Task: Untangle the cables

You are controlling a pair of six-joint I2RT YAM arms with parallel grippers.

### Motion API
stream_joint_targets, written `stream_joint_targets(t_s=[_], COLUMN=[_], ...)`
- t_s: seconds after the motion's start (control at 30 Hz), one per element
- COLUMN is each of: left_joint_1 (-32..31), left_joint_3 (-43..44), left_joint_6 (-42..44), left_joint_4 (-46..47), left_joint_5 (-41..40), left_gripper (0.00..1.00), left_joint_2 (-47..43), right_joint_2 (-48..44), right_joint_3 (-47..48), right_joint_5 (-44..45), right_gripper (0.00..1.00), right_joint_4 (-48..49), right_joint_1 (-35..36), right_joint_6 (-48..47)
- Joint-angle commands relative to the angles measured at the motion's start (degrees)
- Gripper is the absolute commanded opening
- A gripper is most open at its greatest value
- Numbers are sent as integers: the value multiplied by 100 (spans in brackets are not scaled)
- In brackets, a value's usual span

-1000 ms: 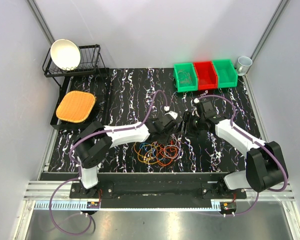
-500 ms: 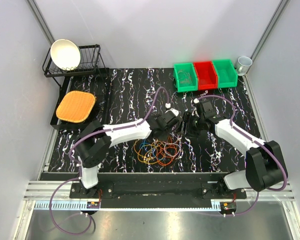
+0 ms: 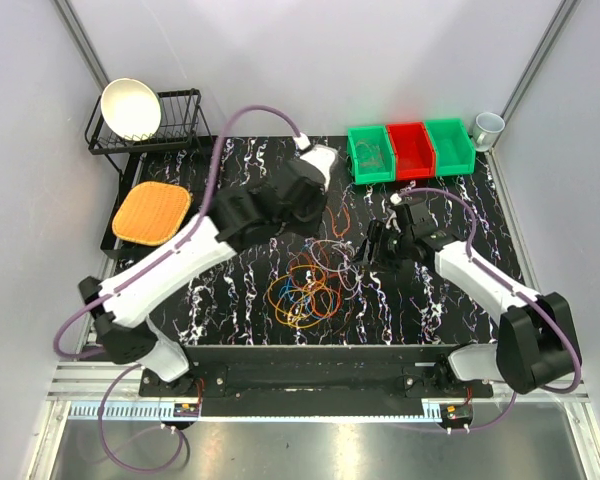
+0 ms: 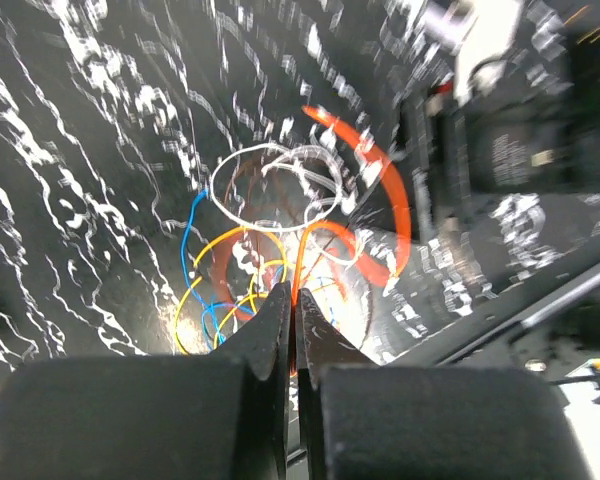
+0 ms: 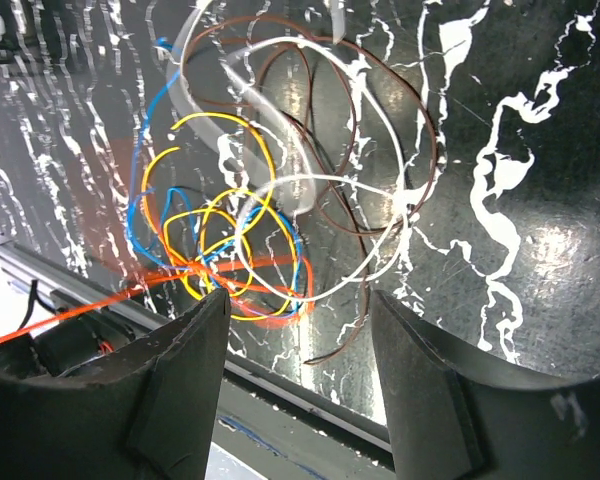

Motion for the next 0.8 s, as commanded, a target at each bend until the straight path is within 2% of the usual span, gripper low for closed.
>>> stream_joint_targets(t_s=[0.0,0.17,0.33,0.5,0.77], left_joint_1=[-13,4,4,22,74], left_joint_3=[488,-232,-707,-769,-725], left_joint_6=[26,-149,-413,-510,-501], left_joint_4=[-415,7,147,288,394], left_joint_5=[-194,-405,-387,-501,-554], left_gripper=[0,0,0,0,0], left_joint_2=[-428,-815,-964,-1122,-1114], right_joint_2=[-360,-562,-1115,-1572,-1494], right_joint_3=[148,51,-133,-221,-125], right_joint_5=[-119,-277,-821,-1077,-1016], right_gripper=[64,64,65,65,65], right_joint_4=[-41,-23,319,688,1048], right_joint_1=[45,45,107,449,1133], right_joint_6=[95,69,42,-54,33])
